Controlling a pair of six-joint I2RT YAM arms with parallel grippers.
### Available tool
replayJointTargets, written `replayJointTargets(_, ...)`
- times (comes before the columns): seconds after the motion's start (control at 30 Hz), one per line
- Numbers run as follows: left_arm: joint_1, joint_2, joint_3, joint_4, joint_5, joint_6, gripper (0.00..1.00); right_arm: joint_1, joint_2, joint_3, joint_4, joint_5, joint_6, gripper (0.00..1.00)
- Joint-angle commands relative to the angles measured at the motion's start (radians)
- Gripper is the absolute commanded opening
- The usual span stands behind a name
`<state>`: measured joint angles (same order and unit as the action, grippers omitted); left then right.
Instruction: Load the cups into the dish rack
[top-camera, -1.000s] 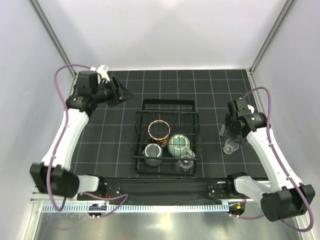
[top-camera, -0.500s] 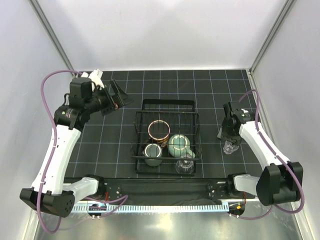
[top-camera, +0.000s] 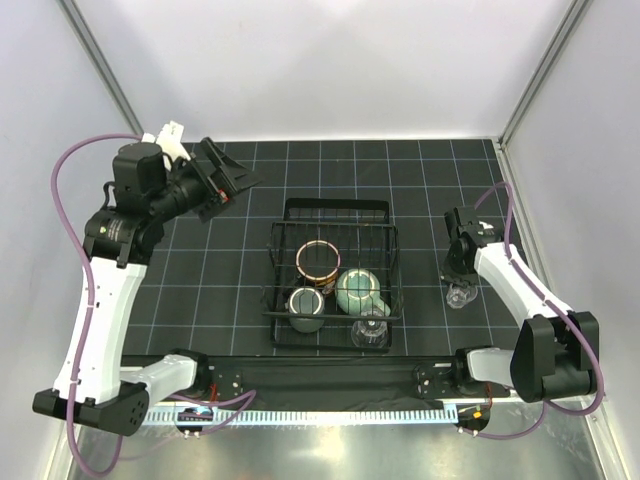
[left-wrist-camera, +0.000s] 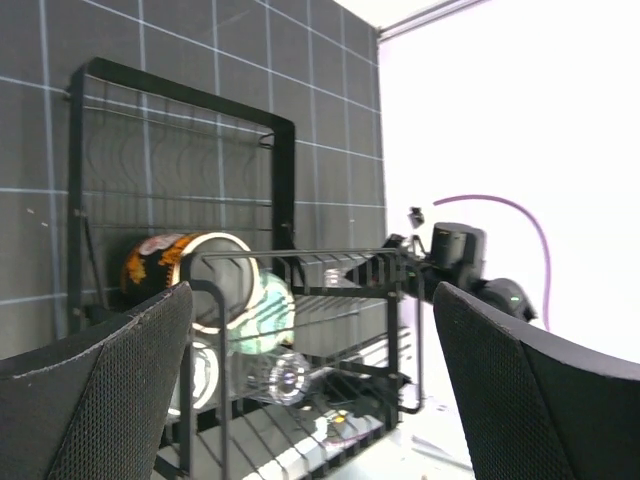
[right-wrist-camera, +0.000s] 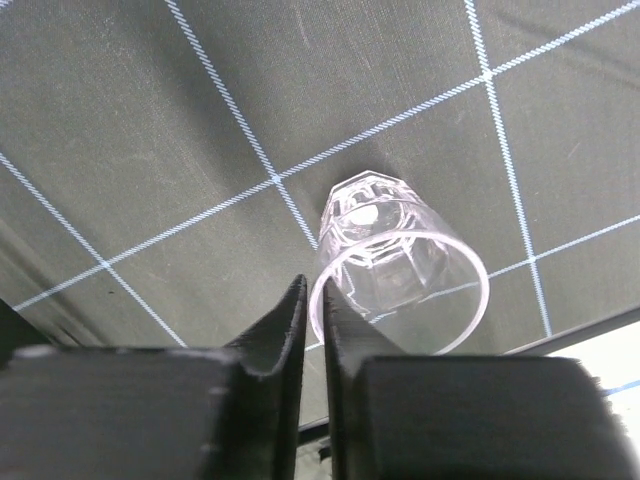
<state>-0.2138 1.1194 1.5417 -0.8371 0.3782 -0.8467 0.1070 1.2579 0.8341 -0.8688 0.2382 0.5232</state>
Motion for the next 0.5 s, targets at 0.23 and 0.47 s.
replayJointTargets(0.23,-0.021,-0.024,0.072,0.09,0.114,-0.051,1.0,-0.01,-0.106,0.261,-0.079,-0.01,-0.067,0.04)
replayJointTargets(0.47,-0.064,-0.043,0.029,0.286,0.182,-0.094,0.99,-0.01,-0.193,0.661,-0.093,-0.262,-0.029,0.04)
